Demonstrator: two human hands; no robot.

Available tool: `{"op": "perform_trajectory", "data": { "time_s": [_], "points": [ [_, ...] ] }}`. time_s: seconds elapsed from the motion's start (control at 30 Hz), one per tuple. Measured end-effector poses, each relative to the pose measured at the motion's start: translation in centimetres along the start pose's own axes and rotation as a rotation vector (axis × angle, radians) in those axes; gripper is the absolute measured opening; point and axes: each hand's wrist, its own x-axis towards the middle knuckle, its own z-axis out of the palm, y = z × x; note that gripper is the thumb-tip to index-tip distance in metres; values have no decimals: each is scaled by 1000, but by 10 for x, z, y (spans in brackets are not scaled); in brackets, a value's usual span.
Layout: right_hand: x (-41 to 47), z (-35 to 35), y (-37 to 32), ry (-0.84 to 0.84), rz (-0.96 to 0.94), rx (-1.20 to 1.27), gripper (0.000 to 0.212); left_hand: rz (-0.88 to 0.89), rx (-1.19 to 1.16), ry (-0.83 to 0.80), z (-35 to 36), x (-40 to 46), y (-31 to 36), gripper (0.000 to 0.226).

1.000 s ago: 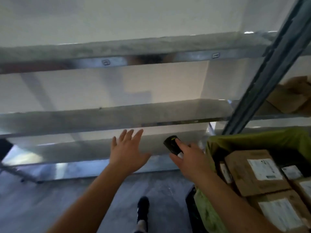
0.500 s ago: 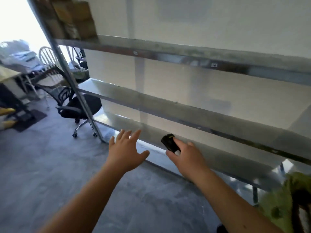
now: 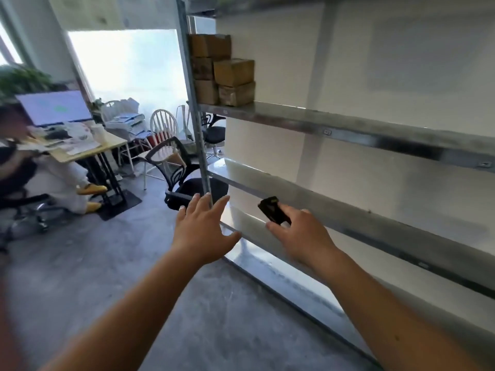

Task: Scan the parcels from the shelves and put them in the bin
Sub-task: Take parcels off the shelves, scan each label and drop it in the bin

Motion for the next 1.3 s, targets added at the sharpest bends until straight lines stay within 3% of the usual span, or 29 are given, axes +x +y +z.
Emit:
{"op": "perform_trajectory", "data": {
  "time_s": [0.4,0.83,1.3],
  "points": [
    [113,18,-71,38,-63,-47,70,57,132,-30,-35,103,-65,102],
    [314,-1,-84,143,-90,-86,71,105,159,86,-51,314,-81,105],
    [473,-26,-116,287,-78,-131,49,264,48,217,-82,522,-113,99]
  ]
}}
